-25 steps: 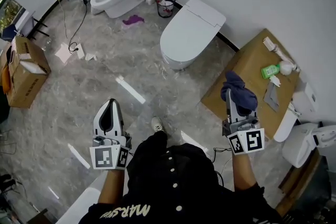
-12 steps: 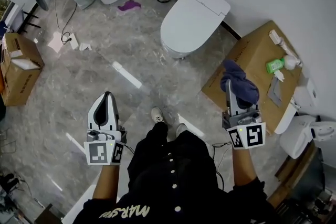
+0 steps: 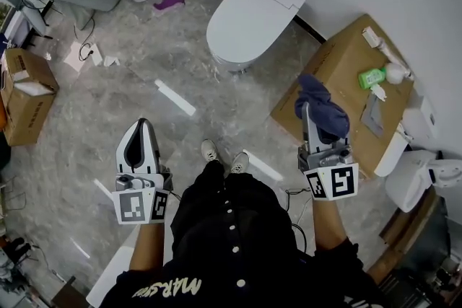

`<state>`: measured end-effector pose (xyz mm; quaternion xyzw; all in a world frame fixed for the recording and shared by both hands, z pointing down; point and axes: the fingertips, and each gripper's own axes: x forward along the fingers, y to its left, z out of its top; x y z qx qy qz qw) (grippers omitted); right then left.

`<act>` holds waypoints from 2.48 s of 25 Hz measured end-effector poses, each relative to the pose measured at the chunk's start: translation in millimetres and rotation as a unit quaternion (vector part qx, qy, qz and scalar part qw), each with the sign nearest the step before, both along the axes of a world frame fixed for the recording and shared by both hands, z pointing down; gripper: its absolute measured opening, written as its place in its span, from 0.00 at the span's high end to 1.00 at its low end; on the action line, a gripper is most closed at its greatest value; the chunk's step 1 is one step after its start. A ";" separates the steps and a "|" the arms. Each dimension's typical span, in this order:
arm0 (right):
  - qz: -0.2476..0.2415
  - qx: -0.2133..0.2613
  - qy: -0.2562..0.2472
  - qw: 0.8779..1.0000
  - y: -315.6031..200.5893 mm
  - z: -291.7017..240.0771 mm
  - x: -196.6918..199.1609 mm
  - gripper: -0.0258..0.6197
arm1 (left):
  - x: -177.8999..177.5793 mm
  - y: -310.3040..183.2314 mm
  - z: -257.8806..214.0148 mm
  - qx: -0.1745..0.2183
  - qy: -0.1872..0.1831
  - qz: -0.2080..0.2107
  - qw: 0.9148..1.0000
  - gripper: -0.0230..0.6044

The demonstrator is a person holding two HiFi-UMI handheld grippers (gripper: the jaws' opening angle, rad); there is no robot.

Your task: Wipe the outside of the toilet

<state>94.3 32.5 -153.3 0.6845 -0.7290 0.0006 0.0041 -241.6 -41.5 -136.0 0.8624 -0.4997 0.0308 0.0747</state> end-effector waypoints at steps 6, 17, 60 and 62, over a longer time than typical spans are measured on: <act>0.002 0.006 -0.009 1.000 19.4 4.6 38.7 0.77 | 34.7 17.4 -9.2 0.019 -0.005 -0.007 1.000 0.95; 0.001 0.001 -0.016 1.000 -0.4 21.6 47.7 0.77 | 57.1 2.7 -2.0 0.021 -0.009 0.012 1.000 0.95; 0.008 -0.052 -0.025 0.998 -134.5 333.9 33.4 0.77 | 42.0 -146.5 265.1 0.033 -0.027 0.046 0.998 0.95; 0.008 -0.048 -0.025 0.999 -140.9 352.7 34.5 0.77 | 45.5 -150.6 284.3 0.036 -0.020 0.046 0.998 0.95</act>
